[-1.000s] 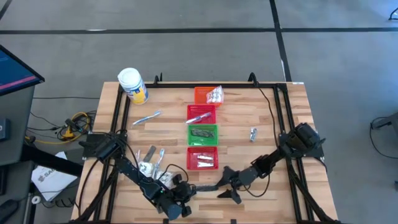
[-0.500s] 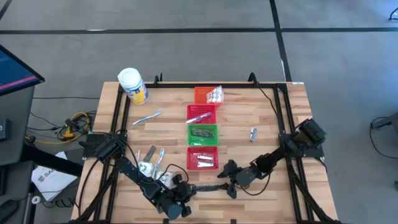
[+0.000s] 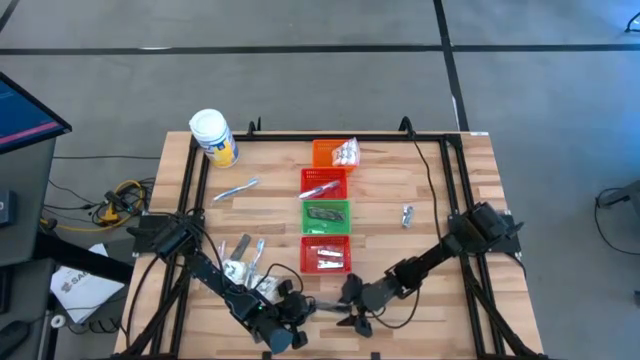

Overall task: Pick & Place Travel size toiletries
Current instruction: Put the black comb into the green basket

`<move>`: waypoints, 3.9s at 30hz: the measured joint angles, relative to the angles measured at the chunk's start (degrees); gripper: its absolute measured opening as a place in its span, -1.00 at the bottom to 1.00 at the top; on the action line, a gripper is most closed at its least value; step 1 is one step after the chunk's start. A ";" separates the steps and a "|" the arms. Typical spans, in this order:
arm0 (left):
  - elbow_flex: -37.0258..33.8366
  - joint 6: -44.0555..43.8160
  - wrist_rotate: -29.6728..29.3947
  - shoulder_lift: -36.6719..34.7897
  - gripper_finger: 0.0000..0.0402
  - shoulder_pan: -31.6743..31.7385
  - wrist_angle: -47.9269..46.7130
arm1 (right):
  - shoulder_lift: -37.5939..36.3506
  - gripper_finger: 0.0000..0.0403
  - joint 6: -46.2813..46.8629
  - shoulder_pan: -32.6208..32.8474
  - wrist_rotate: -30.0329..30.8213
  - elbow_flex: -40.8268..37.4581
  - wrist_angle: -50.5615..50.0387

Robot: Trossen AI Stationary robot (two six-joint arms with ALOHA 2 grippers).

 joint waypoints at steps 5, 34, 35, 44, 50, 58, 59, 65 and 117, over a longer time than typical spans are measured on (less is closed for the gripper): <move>-0.02 0.00 -0.21 0.01 -1.00 0.00 0.00 | 0.00 0.31 -0.11 0.02 -1.09 0.51 -1.15; -0.04 0.08 1.39 -0.20 -1.00 -0.90 1.19 | -2.33 -0.92 -1.68 -0.35 -0.35 0.29 -10.07; -0.05 0.28 1.67 -0.49 -1.00 -1.03 0.95 | -2.87 -0.91 -2.55 -0.28 -0.36 0.21 -10.47; -0.17 8.80 -0.45 -7.74 -1.00 -3.02 0.52 | -7.21 -0.95 -6.89 -0.17 -0.36 -0.01 -14.28; -2.16 13.60 -8.41 -14.64 -1.00 -4.95 0.41 | -12.32 -0.97 -11.33 -1.01 -0.14 0.10 -14.99; -10.83 13.53 -18.93 -24.16 -1.00 -7.95 0.67 | -24.88 -0.98 -20.24 -5.32 0.32 0.21 -23.36; -11.67 13.49 -20.02 -24.89 -1.00 -8.10 0.74 | -26.39 -0.98 -21.31 -6.27 0.32 0.25 -24.18; -15.45 13.17 -24.43 -26.46 -1.00 -7.80 1.83 | -33.95 -0.98 -29.00 -14.63 0.32 0.28 -29.96; -16.59 14.65 -14.34 -31.60 -1.00 -1.68 3.82 | -18.53 -0.93 -39.40 -36.35 -4.03 0.04 -33.53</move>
